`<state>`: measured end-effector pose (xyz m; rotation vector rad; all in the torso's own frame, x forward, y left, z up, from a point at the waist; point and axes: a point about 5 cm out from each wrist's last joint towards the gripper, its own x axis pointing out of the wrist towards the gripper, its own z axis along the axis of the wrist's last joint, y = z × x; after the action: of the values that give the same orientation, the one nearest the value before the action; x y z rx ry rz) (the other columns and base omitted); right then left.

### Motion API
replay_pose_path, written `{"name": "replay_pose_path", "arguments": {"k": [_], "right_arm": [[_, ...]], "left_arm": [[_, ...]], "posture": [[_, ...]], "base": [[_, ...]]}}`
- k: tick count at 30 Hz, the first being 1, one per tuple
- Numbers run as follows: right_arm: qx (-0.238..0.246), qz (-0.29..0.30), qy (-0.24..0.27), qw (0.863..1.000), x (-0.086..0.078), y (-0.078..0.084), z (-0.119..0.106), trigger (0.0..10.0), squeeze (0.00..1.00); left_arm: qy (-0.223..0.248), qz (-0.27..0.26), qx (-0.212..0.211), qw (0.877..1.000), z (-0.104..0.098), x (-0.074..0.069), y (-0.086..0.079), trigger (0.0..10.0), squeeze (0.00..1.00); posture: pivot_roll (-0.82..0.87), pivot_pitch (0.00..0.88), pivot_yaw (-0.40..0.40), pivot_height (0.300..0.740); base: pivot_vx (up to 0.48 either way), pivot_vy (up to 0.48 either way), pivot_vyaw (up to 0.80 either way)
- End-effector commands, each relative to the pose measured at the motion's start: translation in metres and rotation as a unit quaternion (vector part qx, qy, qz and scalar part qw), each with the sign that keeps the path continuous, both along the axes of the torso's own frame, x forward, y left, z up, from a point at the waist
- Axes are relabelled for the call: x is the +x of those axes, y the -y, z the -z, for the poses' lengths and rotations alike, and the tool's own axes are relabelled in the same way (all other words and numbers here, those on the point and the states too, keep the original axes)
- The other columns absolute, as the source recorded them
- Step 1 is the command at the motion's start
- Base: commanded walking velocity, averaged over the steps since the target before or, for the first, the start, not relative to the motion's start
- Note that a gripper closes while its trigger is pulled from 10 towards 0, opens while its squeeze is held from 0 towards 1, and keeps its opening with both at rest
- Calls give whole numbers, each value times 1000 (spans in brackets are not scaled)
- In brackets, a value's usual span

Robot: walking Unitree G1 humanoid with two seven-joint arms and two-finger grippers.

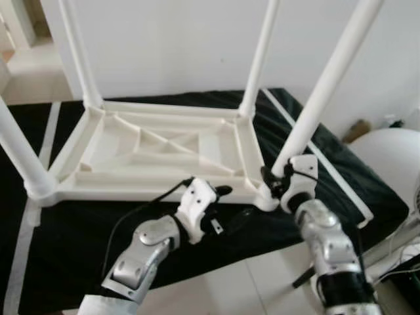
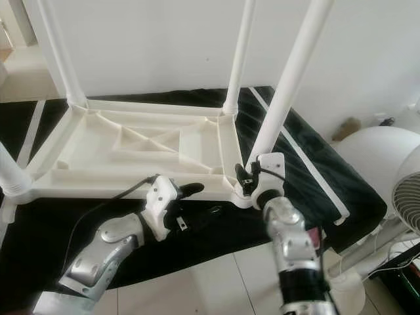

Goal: Building children table

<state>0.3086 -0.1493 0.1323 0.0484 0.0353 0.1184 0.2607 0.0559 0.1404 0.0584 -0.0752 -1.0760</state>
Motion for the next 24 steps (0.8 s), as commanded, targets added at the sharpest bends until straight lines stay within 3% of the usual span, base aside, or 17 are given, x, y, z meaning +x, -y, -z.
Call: {"name": "replay_pose_path", "arguments": {"k": [1,6,11,12,19,24], "right_arm": [[0,14,-47,999,-6,-1,20,10000,0],[36,82,-53,995,-10,-20,21,10000,0],[74,44,-28,996,-10,-34,10,10000,0],[77,38,-22,996,-11,-35,8,10000,1000],[77,35,8,996,-14,-37,-2,10000,1000],[67,35,20,997,-15,-23,-7,10000,1000]], "left_arm": [[2,16,-2,1000,-3,-1,1,10000,0],[4,17,0,1000,-5,2,1,10000,0],[2,22,0,1000,-4,2,2,10000,0],[2,22,0,1000,-4,2,3,10000,0],[2,25,-5,1000,-8,3,4,10000,0],[4,26,-6,1000,-9,3,4,10000,0]], "posture": [[-31,11,-55,740],[-42,11,-47,740],[-47,13,-41,740],[-48,15,-38,740],[-50,17,-30,740],[-52,18,-29,740]], "base": [[0,0,0],[0,0,0],[0,0,0],[0,0,0],[0,0,0],[0,0,0]]}}
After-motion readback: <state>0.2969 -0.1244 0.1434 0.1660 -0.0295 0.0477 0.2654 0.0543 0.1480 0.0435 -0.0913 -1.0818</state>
